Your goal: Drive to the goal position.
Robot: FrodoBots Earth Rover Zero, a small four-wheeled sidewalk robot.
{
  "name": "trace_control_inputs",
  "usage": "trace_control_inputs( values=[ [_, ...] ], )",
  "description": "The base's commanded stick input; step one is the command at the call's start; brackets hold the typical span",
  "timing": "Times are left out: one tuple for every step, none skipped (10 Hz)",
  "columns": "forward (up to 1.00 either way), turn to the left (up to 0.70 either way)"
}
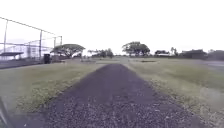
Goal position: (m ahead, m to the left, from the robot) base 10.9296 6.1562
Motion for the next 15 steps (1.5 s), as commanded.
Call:
trace_control_inputs(
  values=[
    [0.70,0.00],
    [0.70,0.00],
    [0.70,0.00],
    [0.70,0.00],
    [0.70,0.00],
    [0.70,0.00],
    [0.70,0.00],
    [0.70,0.00],
    [0.70,0.00],
    [0.70,0.00],
    [0.70,-0.01],
    [0.70,-0.11],
    [0.70,-0.19],
    [0.70,-0.09],
    [0.70,0.00]
  ],
)
